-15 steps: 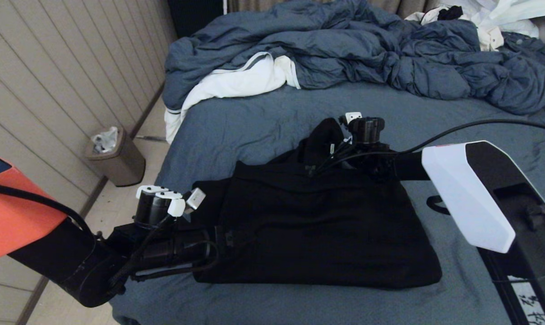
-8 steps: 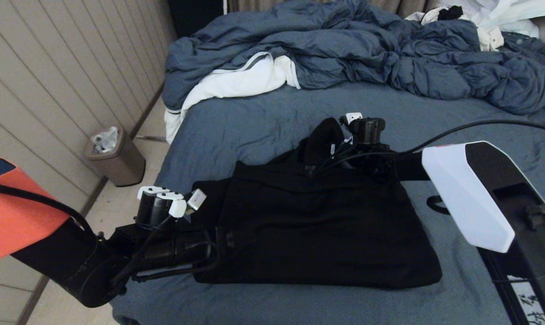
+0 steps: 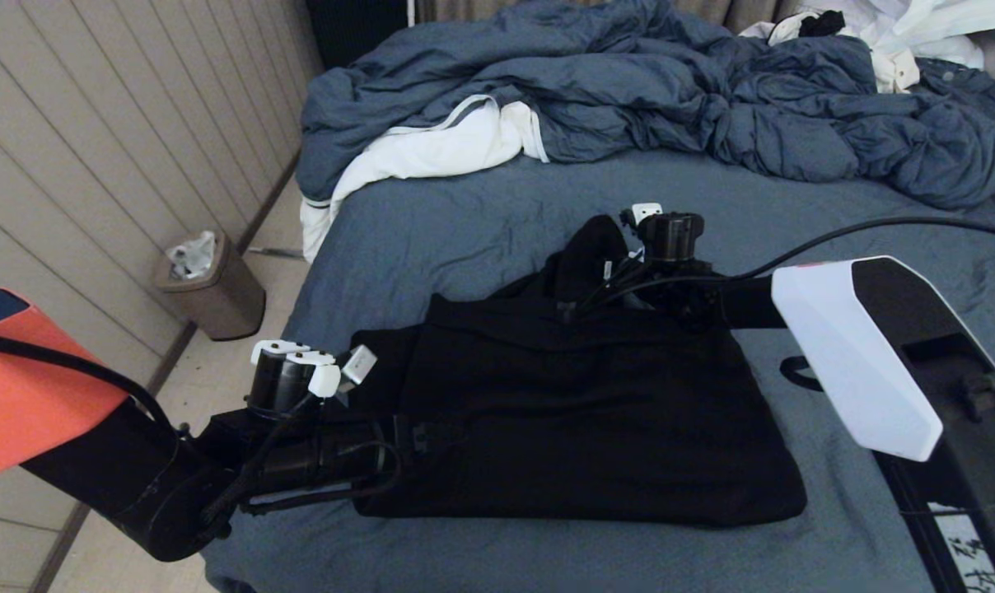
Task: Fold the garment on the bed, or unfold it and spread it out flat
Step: Fold the black sweatshirt
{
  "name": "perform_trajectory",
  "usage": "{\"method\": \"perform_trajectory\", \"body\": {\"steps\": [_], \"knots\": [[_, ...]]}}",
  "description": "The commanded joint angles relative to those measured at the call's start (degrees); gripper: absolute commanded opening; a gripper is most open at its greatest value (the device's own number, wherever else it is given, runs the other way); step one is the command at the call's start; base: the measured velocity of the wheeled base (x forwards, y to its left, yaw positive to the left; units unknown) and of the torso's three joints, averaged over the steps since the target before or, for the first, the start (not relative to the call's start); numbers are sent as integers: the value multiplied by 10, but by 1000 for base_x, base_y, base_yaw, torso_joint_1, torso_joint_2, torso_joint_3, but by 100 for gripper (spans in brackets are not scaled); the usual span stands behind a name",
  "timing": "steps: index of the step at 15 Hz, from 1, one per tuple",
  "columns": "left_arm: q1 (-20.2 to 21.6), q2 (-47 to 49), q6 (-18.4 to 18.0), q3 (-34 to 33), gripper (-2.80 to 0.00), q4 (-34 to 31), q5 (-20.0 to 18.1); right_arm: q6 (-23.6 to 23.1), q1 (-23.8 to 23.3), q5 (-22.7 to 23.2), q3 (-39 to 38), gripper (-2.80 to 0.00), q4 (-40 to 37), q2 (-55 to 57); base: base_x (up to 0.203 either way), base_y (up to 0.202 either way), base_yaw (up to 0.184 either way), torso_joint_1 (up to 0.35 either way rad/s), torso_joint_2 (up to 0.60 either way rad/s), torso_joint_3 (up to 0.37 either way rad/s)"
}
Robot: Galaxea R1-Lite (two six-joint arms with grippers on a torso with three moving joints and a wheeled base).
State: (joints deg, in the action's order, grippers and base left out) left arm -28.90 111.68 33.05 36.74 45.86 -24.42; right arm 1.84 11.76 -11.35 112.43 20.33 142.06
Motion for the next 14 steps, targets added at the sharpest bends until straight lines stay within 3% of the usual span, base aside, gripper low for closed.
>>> {"method": "perform_trajectory", "body": {"steps": [1,12,13,14], "knots": [[0,0,2,0,0,3,-2,0,0,0,1,0,0,3,0,0,0,0,0,0],[-1,1,2,-1,0,3,-2,-3,-2,1,1,0,2,14,0,0,0,0,0,0],[-1,1,2,-1,0,3,-2,-3,-2,1,1,-280,0,14,0,0,0,0,0,0],[-1,1,2,-1,0,3,-2,-3,-4,2,1,-280,-1,15,0,0,0,0,0,0]]}}
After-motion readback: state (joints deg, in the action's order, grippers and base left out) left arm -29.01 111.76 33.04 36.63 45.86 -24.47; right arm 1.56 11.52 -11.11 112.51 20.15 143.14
